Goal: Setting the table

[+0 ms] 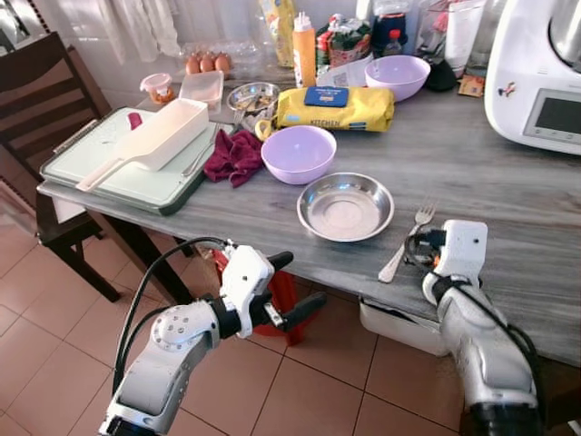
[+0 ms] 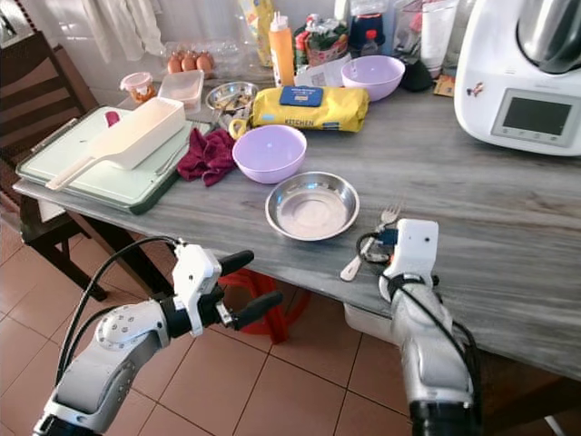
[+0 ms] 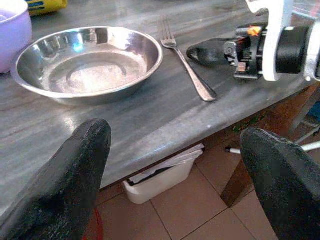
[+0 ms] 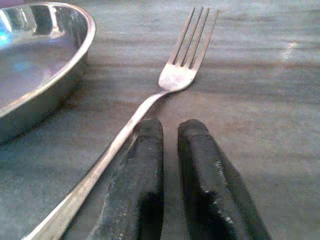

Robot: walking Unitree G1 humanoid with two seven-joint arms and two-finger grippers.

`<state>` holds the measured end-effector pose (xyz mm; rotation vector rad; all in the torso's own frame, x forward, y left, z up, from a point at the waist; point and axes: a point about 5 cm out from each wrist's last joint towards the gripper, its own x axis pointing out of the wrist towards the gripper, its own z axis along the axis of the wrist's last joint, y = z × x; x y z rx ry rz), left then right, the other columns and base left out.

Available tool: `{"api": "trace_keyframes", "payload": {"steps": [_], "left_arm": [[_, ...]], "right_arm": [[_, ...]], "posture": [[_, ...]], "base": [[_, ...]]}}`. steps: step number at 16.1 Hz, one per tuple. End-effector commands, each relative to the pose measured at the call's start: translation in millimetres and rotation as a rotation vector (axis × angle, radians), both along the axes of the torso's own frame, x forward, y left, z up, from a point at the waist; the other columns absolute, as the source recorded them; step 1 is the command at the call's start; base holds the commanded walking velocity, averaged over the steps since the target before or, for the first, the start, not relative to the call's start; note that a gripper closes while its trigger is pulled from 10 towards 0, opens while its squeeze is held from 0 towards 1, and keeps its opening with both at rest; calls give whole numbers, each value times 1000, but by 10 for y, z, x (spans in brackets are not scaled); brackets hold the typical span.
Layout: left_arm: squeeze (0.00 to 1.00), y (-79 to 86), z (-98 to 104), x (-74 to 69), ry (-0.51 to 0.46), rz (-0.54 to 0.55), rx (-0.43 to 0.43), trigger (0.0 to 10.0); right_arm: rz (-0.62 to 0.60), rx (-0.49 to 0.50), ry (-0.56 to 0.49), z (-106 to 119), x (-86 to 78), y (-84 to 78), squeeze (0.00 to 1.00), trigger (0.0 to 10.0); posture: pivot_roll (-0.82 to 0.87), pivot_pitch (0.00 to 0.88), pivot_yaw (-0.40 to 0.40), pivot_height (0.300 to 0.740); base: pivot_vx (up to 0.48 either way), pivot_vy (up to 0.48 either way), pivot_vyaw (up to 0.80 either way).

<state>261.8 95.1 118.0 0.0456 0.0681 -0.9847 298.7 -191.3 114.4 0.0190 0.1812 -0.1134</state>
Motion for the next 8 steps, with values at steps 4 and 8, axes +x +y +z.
{"api": "trace_keyframes", "payload": {"steps": [4, 8], "left_arm": [[0, 15, 30, 18, -21, 14, 13, 10000], [0, 23, 40, 28, -21, 31, 2, 10000]], "right_arm": [[-101, -59, -13, -16, -70, -45, 1000, 10000], [-117, -80, -49, 52, -65, -55, 1000, 10000]], "posture": [[-135, 103, 145, 740], [-134, 105, 145, 740]], "base": [[0, 0, 0], [0, 0, 0]]}}
